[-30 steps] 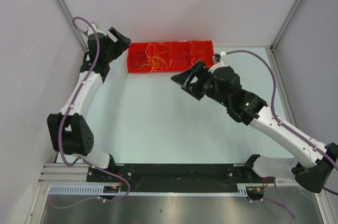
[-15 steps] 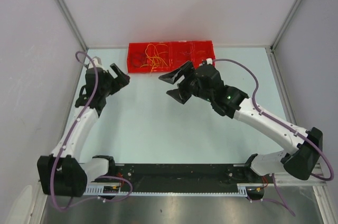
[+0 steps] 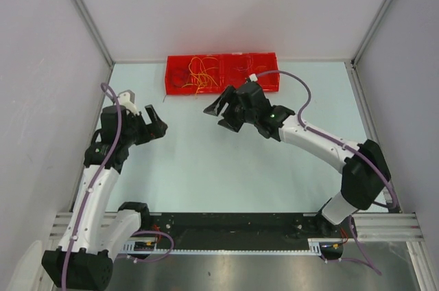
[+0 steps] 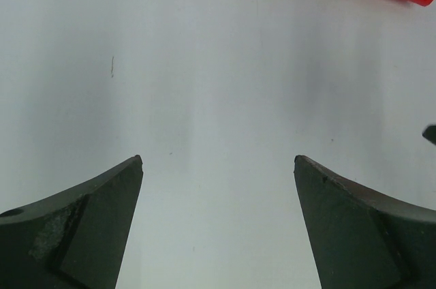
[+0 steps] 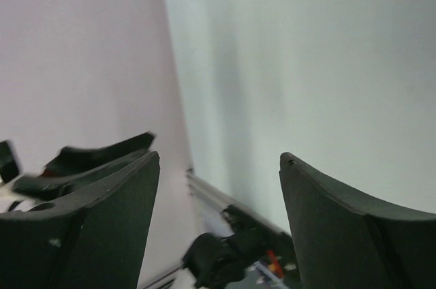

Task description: Untangle the cables

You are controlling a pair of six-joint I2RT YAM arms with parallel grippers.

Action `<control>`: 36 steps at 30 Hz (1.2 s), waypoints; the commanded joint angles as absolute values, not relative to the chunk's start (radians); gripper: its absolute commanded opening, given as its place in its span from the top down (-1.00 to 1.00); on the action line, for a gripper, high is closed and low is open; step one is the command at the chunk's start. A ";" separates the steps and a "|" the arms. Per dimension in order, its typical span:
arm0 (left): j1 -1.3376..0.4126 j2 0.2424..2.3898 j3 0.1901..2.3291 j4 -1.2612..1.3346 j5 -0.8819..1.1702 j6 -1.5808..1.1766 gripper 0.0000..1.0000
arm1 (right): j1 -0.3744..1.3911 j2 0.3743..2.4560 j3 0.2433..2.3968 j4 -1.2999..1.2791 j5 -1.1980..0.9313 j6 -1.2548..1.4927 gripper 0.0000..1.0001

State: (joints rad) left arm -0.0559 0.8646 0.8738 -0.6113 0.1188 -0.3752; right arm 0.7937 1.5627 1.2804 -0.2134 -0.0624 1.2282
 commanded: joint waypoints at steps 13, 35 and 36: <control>-0.077 0.755 0.776 -0.600 0.193 -0.333 -0.95 | 0.653 1.612 1.295 -0.382 -0.003 0.597 -0.61; -0.110 0.746 0.778 -0.607 0.158 -0.341 -0.95 | 0.644 1.308 1.278 -0.304 0.445 0.334 -0.70; -0.110 0.747 0.776 -0.607 0.158 -0.341 -0.95 | 0.644 1.310 1.276 -0.305 0.443 0.337 -0.69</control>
State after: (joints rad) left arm -0.1043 0.7479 0.7769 -0.6228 0.1635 -0.3557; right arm 0.6449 1.2942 1.2762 -0.3035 0.3851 0.3683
